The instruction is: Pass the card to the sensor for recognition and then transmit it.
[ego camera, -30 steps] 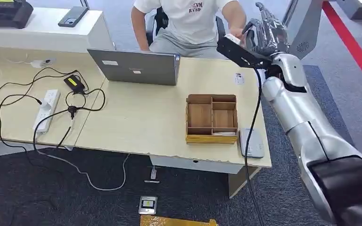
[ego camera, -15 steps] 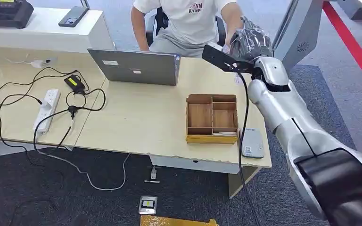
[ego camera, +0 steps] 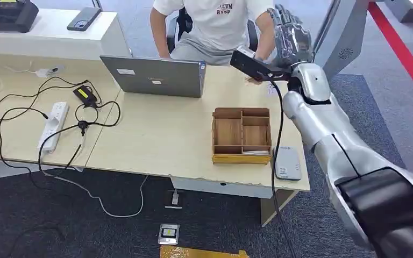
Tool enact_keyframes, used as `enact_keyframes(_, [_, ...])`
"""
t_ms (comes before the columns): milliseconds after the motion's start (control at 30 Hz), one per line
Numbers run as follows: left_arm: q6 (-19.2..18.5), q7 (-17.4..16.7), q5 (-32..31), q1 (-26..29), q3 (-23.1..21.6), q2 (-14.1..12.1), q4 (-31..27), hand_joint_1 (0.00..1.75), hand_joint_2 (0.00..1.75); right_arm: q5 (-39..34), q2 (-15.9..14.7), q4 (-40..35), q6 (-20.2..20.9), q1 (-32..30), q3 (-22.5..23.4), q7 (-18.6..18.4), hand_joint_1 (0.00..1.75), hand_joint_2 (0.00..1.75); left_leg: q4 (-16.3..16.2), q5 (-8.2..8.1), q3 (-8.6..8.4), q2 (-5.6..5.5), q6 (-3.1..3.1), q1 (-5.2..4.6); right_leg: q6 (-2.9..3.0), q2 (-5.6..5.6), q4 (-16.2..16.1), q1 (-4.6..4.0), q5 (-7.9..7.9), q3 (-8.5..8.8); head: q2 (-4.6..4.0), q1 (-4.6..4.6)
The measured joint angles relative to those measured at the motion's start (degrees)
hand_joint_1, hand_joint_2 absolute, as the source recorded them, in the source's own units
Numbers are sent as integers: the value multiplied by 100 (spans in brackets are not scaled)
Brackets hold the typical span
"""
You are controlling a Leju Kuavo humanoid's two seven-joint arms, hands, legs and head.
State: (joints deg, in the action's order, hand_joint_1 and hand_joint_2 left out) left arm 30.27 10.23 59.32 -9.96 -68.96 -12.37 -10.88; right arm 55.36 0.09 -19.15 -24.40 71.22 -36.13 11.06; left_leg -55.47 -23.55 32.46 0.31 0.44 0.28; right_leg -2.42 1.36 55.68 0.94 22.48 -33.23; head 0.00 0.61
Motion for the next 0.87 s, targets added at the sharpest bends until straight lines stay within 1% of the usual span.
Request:
enact_keyframes(100, [170, 4, 109, 2, 2, 61, -2, 0, 0, -227, -135, 0, -764, 103, 72, 471, 0, 175, -1, 0, 0, 0, 0, -1, 0, 0, -1, 0, 0, 2, 0, 2])
enact_keyframes(133, [212, 4, 133, 2, 7, 85, -4, 0, 0, -300, -179, -2, -916, 132, 101, 608, 0, 175, -4, 0, -3, 0, 0, -1, 0, 0, -4, 0, 0, 1, 0, 2])
enact_keyframes(200, [267, -11, 216, 12, 15, 149, -7, 0, 0, -597, -400, -37, -1355, 149, 243, 1054, 0, 175, -5, -2, 0, -3, 2, 0, -2, 1, -4, 0, 1, 9, 0, -4])
enact_keyframes(267, [284, -55, 271, 30, 18, 201, -11, 0, 0, -649, -562, -74, -1392, 151, 387, 1250, 0, 175, -8, -5, -3, -1, 7, 0, -3, 0, -5, 3, -1, 8, 0, -4])
enact_keyframes(300, [306, -70, 335, 28, 31, 227, -13, 0, 0, -510, -658, -134, -1398, 115, 490, 1298, 0, 175, -12, -5, -4, 0, 7, 0, -6, 0, -7, 4, -3, 6, 0, -2])
enact_keyframes(333, [336, -94, 400, 27, 54, 258, -18, 0, 0, -268, -794, -256, -1398, 54, 687, 1400, 0, 175, -12, -6, -3, 0, 8, -2, -8, 0, -8, 6, -4, 8, 0, -4])
enact_keyframes(367, [352, -105, 450, 30, 83, 286, -20, 0, 0, -58, -901, -355, -1400, -17, 913, 1511, 0, 175, -13, -7, -3, -1, 9, -6, -9, 0, -8, 7, -5, 8, 0, -2])
enact_keyframes(400, [374, -112, 514, 38, 114, 328, -24, 0, 0, 143, -1028, -459, -1400, -81, 1256, 1668, 0, 175, -14, -8, -2, -1, 11, -7, -9, 0, -9, 6, -5, 9, 0, -2])
enact_keyframes(433, [389, -116, 554, 36, 142, 369, -30, 0, 0, 231, -1148, -556, -1400, -154, 1582, 1799, 0, 175, -19, -7, -7, -1, 11, -9, -12, 1, -16, 6, -5, 8, 0, 9])
enact_keyframes(533, [419, -175, 684, 68, 216, 483, -46, 0, 0, 374, -1598, -756, -1400, -414, 2598, 2210, 0, 175, -22, -8, -1, -37, 16, -7, -22, 31, -20, 4, 0, 25, 0, -9])
enact_keyframes(633, [420, -155, 782, 78, 319, 581, -44, 0, 0, 726, -2040, -909, -1400, -730, 3645, 2203, 0, 175, -23, -15, 0, -31, 24, -7, -25, 24, -24, 7, -3, 24, 0, -9])
enact_keyframes(733, [422, 33, 859, 55, 465, 690, -11, 0, 0, 889, -2483, -951, -1400, -1143, 4604, 2304, 0, 175, -24, -22, -2, -36, 35, -8, -28, 24, -32, 8, -1, 30, 0, -13])
enact_keyframes(800, [422, 66, 885, 51, 557, 747, 13, 0, 0, 1128, -2710, -957, -1400, -1486, 5135, 2139, 0, 175, -24, -25, -3, -31, 33, -7, -27, 23, -33, 8, -1, 30, 0, -11])
enact_keyframes(867, [428, 87, 885, 47, 630, 785, 26, 0, 0, 1172, -2914, -984, -1400, -1855, 5581, 2188, 0, 175, -23, -30, 2, -28, 37, -7, -28, 20, -32, 7, -1, 30, 0, -15])
